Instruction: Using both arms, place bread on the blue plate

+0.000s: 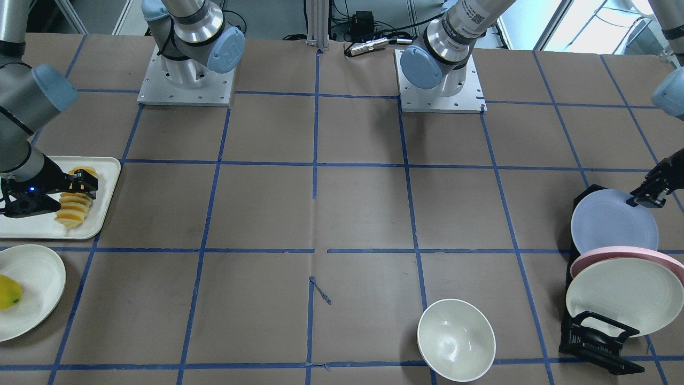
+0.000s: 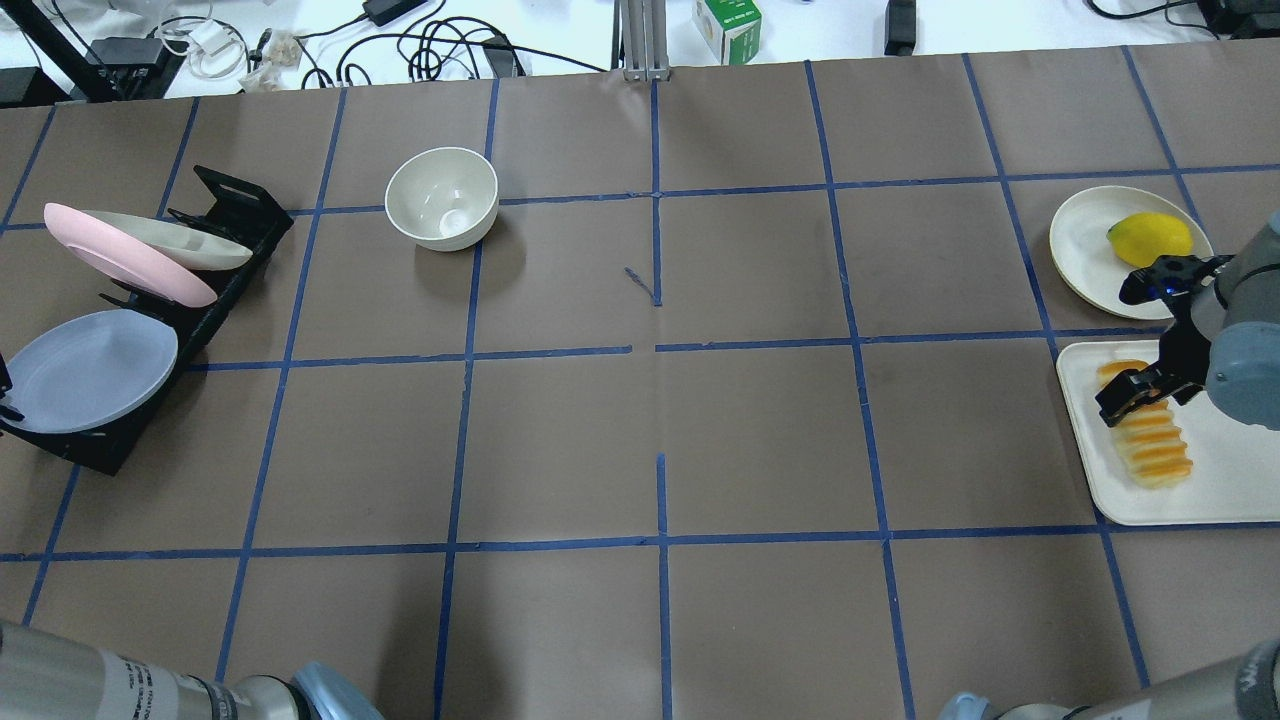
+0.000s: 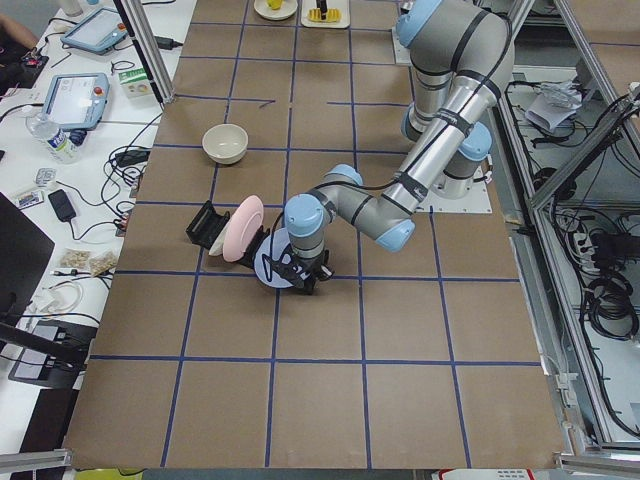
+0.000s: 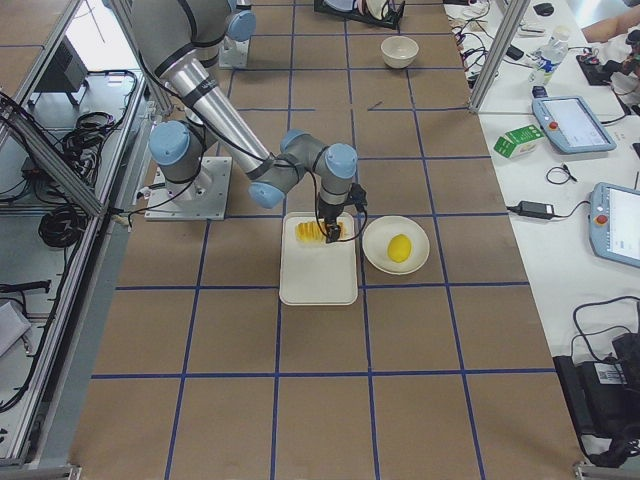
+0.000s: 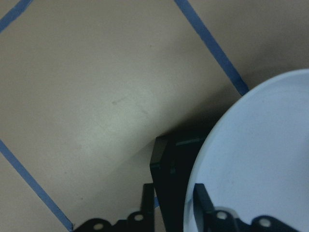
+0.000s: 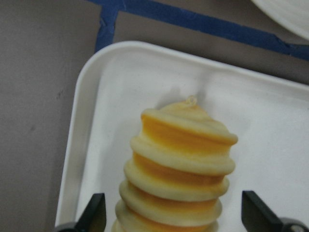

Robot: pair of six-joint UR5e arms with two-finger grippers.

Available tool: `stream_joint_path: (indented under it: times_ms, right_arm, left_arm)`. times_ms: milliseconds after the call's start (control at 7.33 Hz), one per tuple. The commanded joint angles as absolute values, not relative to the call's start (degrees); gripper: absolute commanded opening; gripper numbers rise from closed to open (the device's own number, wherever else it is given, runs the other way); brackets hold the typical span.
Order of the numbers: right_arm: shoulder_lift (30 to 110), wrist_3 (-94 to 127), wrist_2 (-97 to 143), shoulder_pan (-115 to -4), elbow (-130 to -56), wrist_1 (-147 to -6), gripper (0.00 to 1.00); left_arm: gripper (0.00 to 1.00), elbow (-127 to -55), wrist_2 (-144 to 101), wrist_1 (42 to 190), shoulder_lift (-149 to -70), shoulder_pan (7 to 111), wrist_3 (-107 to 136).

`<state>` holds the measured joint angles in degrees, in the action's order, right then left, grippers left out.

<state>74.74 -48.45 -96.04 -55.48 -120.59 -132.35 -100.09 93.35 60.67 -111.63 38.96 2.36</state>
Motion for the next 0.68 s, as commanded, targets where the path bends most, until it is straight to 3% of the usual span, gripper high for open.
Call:
stream_joint_path:
  times_ms: [0, 136, 545]
  right_arm:
    - [75.15, -48.34, -96.06, -55.46, -120.59, -131.31, 0.06]
    - [75.32, -47.99, -95.98, -55.46, -119.89, -129.66, 0.0]
    - [80.86, -41.61, -91.68, -58.69, -109.46, -113.58, 0.0]
  left_arm:
    - [0.0, -99.5, 93.69, 64.14, -110.23, 38.76, 1.24]
    - [0.0, -98.97, 93.95, 67.73, -109.17, 38.59, 0.8]
    - [0.0, -95.39, 95.78, 80.71, -102.95, 37.44, 0.53]
